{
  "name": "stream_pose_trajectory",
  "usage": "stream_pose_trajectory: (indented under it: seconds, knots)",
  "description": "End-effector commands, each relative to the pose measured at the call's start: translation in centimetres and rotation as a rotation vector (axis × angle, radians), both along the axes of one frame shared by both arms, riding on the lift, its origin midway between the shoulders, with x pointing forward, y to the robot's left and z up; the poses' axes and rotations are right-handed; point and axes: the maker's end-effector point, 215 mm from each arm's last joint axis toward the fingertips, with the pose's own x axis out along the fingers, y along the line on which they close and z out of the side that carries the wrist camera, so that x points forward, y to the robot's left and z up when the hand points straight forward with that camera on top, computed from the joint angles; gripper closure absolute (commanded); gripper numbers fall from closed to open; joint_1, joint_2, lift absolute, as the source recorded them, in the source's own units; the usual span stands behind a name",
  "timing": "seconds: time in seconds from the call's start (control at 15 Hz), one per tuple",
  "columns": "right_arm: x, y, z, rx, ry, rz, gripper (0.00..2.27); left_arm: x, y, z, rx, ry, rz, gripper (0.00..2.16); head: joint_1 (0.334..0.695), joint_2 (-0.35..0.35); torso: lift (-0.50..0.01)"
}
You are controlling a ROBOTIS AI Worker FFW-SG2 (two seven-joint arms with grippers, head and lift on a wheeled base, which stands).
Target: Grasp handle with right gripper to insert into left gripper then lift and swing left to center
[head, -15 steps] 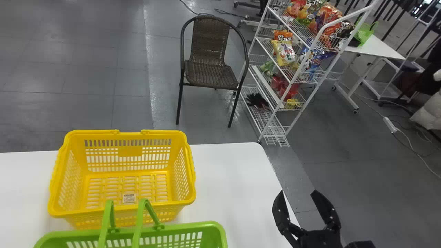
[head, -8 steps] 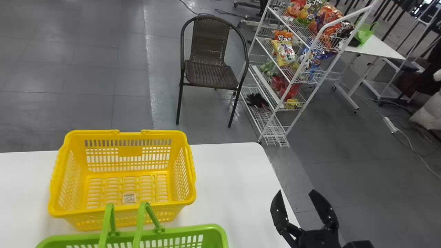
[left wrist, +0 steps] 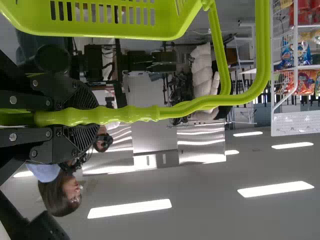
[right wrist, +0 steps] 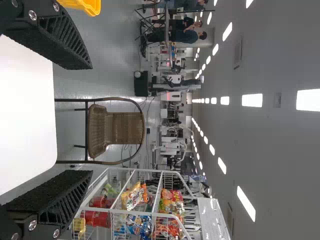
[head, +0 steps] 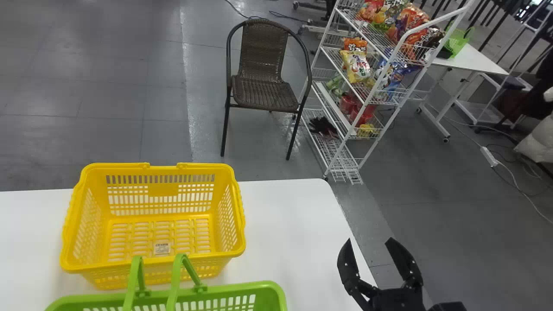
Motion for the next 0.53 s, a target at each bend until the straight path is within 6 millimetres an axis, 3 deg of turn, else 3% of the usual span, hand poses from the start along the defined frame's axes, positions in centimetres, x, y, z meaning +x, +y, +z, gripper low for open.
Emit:
stream_pose_trajectory:
  seconds: [0.0, 0.47]
  knots:
    - [0.03, 0.35, -0.08, 0.004, 0.001, 0.005, 0.06, -0.14, 0.08, -0.05, 0.002, 0.002, -0.004, 1.89, 0.695, -0.350, 0.000]
    - [-0.28, 0.28, -0.36, 0.004, 0.010, 0.004, 0.06, -0.35, -0.31, 0.35, -0.009, -0.003, -0.013, 1.89, 0.695, -0.350, 0.000]
